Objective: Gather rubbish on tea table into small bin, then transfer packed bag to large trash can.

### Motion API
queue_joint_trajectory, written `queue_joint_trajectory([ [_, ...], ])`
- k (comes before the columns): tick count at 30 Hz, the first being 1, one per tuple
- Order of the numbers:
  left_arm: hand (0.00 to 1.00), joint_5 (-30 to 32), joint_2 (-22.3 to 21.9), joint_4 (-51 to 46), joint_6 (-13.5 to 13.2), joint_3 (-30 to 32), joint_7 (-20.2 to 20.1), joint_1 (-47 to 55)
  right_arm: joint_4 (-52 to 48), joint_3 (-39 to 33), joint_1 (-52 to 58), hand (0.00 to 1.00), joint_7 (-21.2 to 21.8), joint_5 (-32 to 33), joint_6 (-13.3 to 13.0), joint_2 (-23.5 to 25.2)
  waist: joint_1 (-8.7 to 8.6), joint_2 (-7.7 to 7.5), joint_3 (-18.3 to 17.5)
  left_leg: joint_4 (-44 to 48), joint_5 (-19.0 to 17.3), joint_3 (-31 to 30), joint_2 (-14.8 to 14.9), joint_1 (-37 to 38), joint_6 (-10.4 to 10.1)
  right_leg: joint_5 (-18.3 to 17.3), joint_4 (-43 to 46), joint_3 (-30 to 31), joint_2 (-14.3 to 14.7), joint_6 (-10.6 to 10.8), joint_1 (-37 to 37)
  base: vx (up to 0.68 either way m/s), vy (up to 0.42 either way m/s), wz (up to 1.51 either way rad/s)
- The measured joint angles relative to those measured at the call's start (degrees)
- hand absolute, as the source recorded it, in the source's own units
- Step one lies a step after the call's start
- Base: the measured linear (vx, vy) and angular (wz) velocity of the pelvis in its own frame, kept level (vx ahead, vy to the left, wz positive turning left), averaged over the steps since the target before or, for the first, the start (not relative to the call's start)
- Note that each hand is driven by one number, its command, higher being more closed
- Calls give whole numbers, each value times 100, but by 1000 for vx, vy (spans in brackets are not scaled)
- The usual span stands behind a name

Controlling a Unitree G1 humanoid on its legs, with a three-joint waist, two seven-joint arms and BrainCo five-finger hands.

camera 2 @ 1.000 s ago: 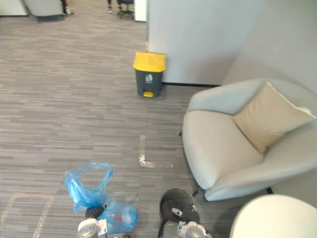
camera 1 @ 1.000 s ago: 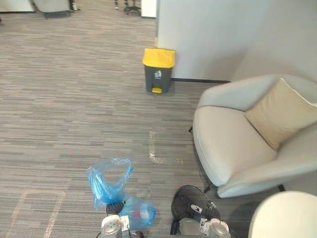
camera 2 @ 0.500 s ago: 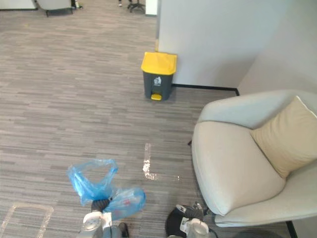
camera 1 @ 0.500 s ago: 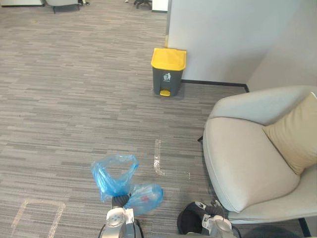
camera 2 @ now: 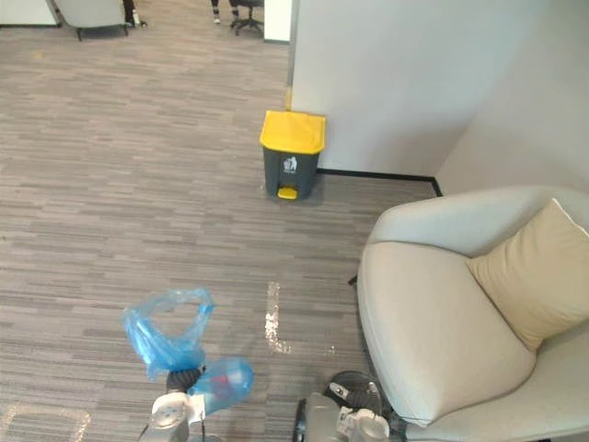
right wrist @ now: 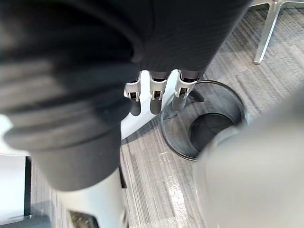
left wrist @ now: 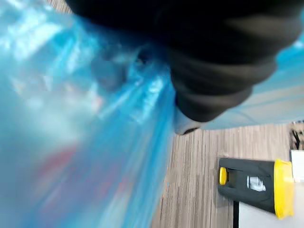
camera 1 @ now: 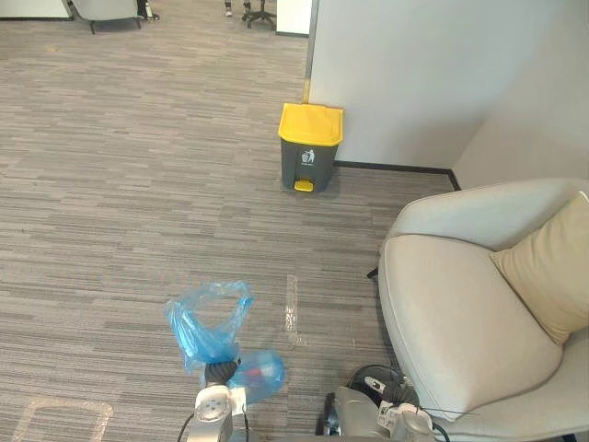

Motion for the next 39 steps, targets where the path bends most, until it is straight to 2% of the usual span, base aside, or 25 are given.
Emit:
queue_joint_trajectory([
  [2, 100, 2, -69, -9, -17, -95, -8, 18, 9, -94, 7, 0, -36, -3, -6, -70, -9, 258, -132, 68, -59, -245, 179, 44, -121, -241, -17, -198, 158, -115, 97, 412, -114, 38],
  [4, 100, 2, -90, -13, -21, -154, -17, -33, 72, -57, -45, 0, -50, 2, -6, -47, -43, 315, -143, 917, -69, -560, 387, -219, -183, -384, -222, -385, 320, -250, 453, 512, -176, 32],
  [6, 100, 4, -66, -24, -21, -188, -79, -72, 69, 67, -48, 0, -49, 3, -4, 8, -25, 319, -132, 2733, 131, -603, 676, -889, -746, -424, -672, -440, 493, -357, 1026, 463, -117, 9],
  [7, 100, 5, -63, -40, -23, -188, -129, -64, 75, 153, -58, 0, -49, 4, -1, 23, -11, 329, -124, 3572, 163, -533, 805, -1198, -775, -436, -883, -384, 563, -409, 1303, 465, -9, -28],
  [9, 100, 3, -66, -110, -21, -109, -129, -28, 90, 245, -124, 0, -43, 7, 7, 113, 69, 285, -100, 4247, -20, -112, 975, -1611, -428, -451, -1184, -104, 597, -434, 1759, 444, 41, -56],
  [11, 100, 3, -70, -277, -25, -54, -128, 30, 89, 326, -145, 0, -39, 12, 24, 133, 162, 239, -83, 3914, -228, 245, 980, -2054, -52, -441, -1445, 194, 474, -419, 2156, 457, 125, -79],
  [13, 100, 3, -74, -274, -24, 60, -124, 32, 89, 265, -162, 0, -54, 11, 53, 139, 217, 184, -31, 2889, -154, 343, 865, -2329, 51, -444, -1436, 347, 262, -410, 2381, 435, 239, -70],
  [14, 100, 3, -84, -276, -25, 98, -116, 34, 80, 246, -160, 0, -57, 7, 55, 141, 234, 186, -25, 2242, 129, 236, 761, -2461, 78, -489, -1434, 421, 160, -283, 2501, 390, 280, -57],
  [15, 100, 2, -102, -277, -25, 92, -112, 44, 57, 239, -140, 0, -63, 3, 54, 125, 283, 237, -53, 1471, 672, 93, 686, -2475, 55, -565, -1425, 490, 100, -103, 2592, 319, 251, -63],
  [16, 100, 2, -112, -268, -25, 72, -113, 51, 48, 240, -111, 0, -70, -1, 54, 80, 335, 340, -91, 1149, 1475, -127, 666, -2518, -180, -701, -1420, 619, 108, 126, 2646, 456, 372, -48],
  [17, 100, 0, -32, -214, -9, 137, -94, 49, 128, 373, -128, 0, -41, 0, 113, 75, 329, 110, -190, 1204, 1260, -24, 413, -2499, -57, -746, -1453, 717, -178, 253, 2673, 380, 309, -15],
  [18, 100, 0, -23, -224, -12, 147, -96, -8, 99, 314, -139, 0, -53, -6, 118, 117, 303, 47, -216, 1166, 1176, 69, 308, -2499, 33, -621, -1394, 743, -302, 281, 2640, 433, 347, 5],
  [21, 100, 0, -24, -285, -9, 104, -95, 61, 84, 280, -224, 0, -73, -14, 130, 121, 365, 57, -212, 1153, 808, 382, 226, -2153, 192, -168, -732, 1025, -483, 539, 2399, 341, 293, -38],
  [22, 100, -1, -19, -341, -6, 63, -96, 119, 79, 289, -235, 0, -69, -16, 127, 123, 385, 72, -201, 1095, 706, 444, 210, -1990, 202, -58, -222, 1116, -502, 656, 2204, 260, 241, -48],
  [23, 100, -2, -9, -406, -6, 8, -96, 170, 74, 300, -225, 0, -70, -16, 127, 116, 390, 81, -170, 968, 584, 502, 159, -1716, 217, 260, 851, 1223, -548, 838, 1731, 245, 200, -43],
  [24, 100, -5, 29, -409, 3, -41, -94, 146, 78, 302, -186, 0, -64, -19, 130, 79, 347, 114, -69, 824, 476, 585, 104, -1324, 239, 407, 2232, 1302, -564, 841, 1112, 251, 179, -31],
  [26, 100, -13, 45, -413, 15, -42, -54, 130, 14, 310, -108, 0, -66, -14, 127, 87, 298, 145, -10, 661, 342, 637, 80, -849, 228, 109, 3146, 1108, -487, 666, 503, 247, 103, -13],
  [27, 100, -16, 58, -411, 14, -55, 9, 116, -20, 306, -99, 0, -72, -31, 95, 110, 267, 116, -15, 518, 255, 691, 75, -647, 238, -19, 3193, 835, -478, 584, 200, 337, 66, -11],
  [30, 100, -19, 72, -92, 13, -52, 34, -83, -110, 241, -131, 0, -77, -143, 42, 106, 194, 104, -6, 190, 77, 711, 73, -138, 158, -245, 1860, -119, -379, 356, -438, 341, 2, -2],
  [32, 100, -20, 75, 55, 11, 10, 32, -127, -55, 174, -176, 0, -72, -233, 28, 84, 98, 98, -8, 124, -41, 648, 61, 109, 24, 17, 398, -221, -153, 280, -397, 481, -78, 31],
  [33, 100, -19, 106, 90, 11, 21, 27, -110, 49, 153, -204, 0, -74, -238, 27, 87, 32, 40, -36, 98, -167, 520, -28, 246, -67, 531, -468, -60, -27, 209, -281, 662, -134, 45],
  [34, 100, -19, 57, 214, 19, 58, 20, -163, 120, 138, -261, 0, -66, -239, 35, 19, 5, 174, -12, 41, -246, 338, 47, 434, -133, 778, -310, -31, 54, -179, -226, 578, -101, 42],
  [35, 100, -14, 30, 225, 12, 49, 10, -165, 128, 132, -306, 0, -67, -238, 38, -45, 20, 315, -18, 44, -184, 214, 145, 460, -158, 625, -251, -94, 105, -215, -179, 558, -99, 39],
  [37, 100, -11, -83, 191, -4, 0, 2, -201, 141, 90, -353, 0, -69, -234, 41, -57, 19, 443, -4, 706, -139, -97, 263, 225, -158, 256, -173, -255, 140, -244, -78, 522, -135, 39],
  [39, 100, -17, -73, 193, -7, -23, -8, -202, 174, 163, -336, 0, -73, -225, 65, -38, 28, 476, 43, 2924, 293, -393, 609, -667, -598, 16, -463, -436, 224, -304, 536, 555, -178, 35],
])
